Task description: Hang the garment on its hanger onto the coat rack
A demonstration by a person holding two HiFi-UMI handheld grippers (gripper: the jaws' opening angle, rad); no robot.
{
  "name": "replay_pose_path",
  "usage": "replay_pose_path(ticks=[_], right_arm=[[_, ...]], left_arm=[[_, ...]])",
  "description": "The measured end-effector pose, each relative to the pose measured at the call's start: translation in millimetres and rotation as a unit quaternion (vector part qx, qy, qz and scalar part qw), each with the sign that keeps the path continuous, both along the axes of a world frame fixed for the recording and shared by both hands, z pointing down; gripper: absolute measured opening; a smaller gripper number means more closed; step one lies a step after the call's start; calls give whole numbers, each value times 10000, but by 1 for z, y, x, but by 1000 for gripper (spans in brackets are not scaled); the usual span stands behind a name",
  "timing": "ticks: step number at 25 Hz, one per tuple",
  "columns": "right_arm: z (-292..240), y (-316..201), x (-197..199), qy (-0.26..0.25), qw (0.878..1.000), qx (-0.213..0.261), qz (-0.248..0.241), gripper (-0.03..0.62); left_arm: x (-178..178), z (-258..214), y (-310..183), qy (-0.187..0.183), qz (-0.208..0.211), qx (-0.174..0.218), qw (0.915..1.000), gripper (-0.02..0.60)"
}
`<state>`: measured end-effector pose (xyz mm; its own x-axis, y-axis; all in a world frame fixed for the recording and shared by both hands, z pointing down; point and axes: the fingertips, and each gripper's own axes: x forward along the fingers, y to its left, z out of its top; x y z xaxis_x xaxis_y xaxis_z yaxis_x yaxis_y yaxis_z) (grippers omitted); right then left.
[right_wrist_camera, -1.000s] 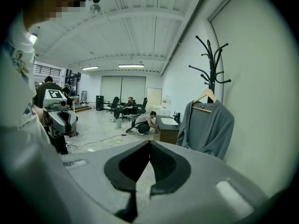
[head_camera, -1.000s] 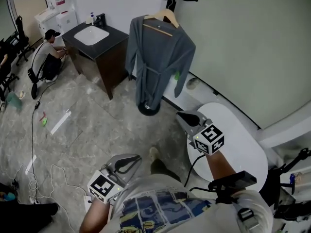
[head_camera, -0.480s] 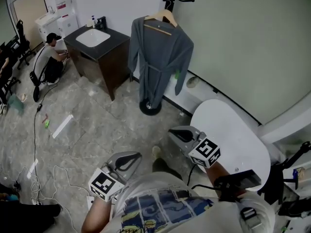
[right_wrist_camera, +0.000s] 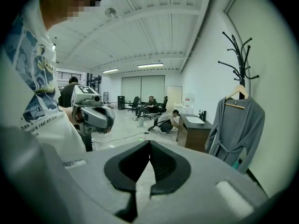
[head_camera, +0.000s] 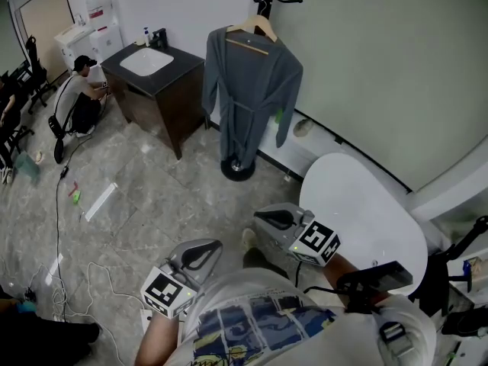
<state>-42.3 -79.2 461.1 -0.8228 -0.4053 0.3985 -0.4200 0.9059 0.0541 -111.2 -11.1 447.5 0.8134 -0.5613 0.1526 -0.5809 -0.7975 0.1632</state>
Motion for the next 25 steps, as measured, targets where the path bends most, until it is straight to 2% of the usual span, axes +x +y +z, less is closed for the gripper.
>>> replay_pose_path(ticks=[12, 25], right_arm=[[8, 13, -6, 119, 9995, 28, -277, 3], [9, 17, -4, 160, 9992, 145, -329, 3]], left_arm=[[8, 8, 3, -6, 47, 13, 10000, 17], [16, 9, 0, -64, 142, 45, 9999, 17]])
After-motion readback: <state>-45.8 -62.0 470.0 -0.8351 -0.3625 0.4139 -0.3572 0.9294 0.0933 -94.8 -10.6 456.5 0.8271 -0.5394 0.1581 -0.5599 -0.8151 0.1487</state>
